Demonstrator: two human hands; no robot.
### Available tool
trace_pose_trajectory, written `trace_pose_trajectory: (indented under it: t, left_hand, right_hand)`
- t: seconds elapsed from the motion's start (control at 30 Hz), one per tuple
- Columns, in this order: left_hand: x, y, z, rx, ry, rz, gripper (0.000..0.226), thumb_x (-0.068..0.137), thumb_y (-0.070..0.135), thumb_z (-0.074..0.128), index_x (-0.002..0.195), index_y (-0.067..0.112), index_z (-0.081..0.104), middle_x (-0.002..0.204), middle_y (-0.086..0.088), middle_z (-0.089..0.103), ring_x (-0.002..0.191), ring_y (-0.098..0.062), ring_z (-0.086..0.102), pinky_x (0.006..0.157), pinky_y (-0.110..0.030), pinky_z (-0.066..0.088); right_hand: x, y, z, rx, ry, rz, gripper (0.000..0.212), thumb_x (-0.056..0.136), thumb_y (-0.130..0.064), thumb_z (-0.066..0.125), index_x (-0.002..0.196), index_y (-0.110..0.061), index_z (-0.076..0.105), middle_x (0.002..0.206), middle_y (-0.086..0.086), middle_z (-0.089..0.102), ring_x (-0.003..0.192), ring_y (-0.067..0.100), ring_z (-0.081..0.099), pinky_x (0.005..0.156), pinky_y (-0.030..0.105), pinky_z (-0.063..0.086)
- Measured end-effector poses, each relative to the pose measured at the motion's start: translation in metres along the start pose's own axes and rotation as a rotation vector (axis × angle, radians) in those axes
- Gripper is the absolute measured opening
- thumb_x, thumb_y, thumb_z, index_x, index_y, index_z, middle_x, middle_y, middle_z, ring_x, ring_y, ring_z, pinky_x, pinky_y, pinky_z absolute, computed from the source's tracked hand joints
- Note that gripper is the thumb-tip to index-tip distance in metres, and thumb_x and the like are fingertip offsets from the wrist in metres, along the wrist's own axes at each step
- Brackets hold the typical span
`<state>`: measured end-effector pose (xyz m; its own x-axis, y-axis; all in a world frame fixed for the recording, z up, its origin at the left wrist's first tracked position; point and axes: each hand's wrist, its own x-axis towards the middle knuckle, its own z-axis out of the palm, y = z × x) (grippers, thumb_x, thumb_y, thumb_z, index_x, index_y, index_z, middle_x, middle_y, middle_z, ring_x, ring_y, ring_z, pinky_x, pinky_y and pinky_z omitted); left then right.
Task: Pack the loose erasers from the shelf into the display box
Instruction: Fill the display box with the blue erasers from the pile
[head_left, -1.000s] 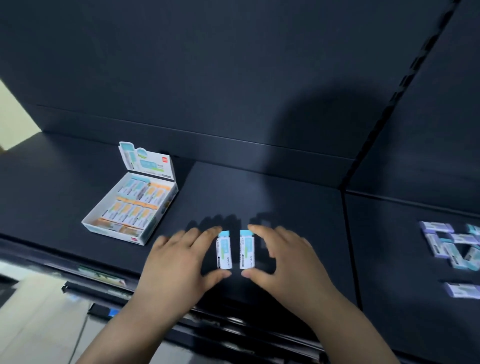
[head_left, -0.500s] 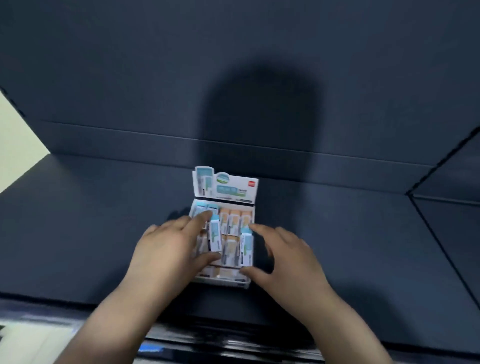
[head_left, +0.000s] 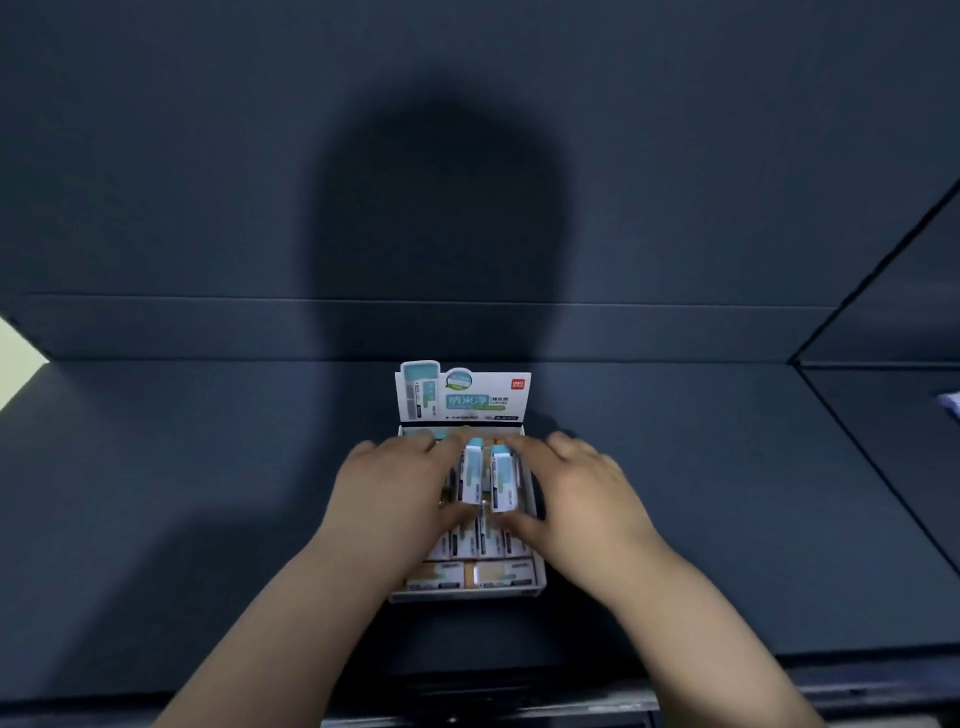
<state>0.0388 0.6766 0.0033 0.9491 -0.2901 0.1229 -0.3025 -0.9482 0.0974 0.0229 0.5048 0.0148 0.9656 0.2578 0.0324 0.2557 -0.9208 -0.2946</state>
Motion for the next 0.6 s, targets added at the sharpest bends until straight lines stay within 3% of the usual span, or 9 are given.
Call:
trace_pose_trajectory:
  t: [0.37, 0.6]
  left_hand:
    - [0.010, -0.003, 0.011, -0.006, -0.064, 0.011, 0.064, 0.087, 0.057, 0.047, 0.143, 0.034, 0.026, 0.134, 0.010, 0.046, 0.121, -0.013, 0.045, 0.092, -0.027, 0.033]
    - [0.008, 0.001, 0.011, 0.095, -0.107, 0.054, 0.062, 0.094, 0.052, 0.035, 0.148, 0.024, 0.017, 0.134, 0.007, 0.045, 0.122, -0.015, 0.042, 0.092, -0.030, 0.033]
  right_hand:
    - [0.036, -0.001, 0.010, -0.013, -0.132, -0.013, 0.065, 0.080, -0.046, 0.063, 0.138, -0.030, 0.038, 0.131, -0.005, 0.044, 0.124, 0.018, 0.037, 0.100, 0.029, 0.029]
    - [0.037, 0.002, 0.010, 0.042, -0.160, -0.028, 0.062, 0.082, -0.044, 0.063, 0.138, -0.030, 0.041, 0.136, -0.007, 0.042, 0.126, 0.018, 0.037, 0.104, 0.027, 0.031]
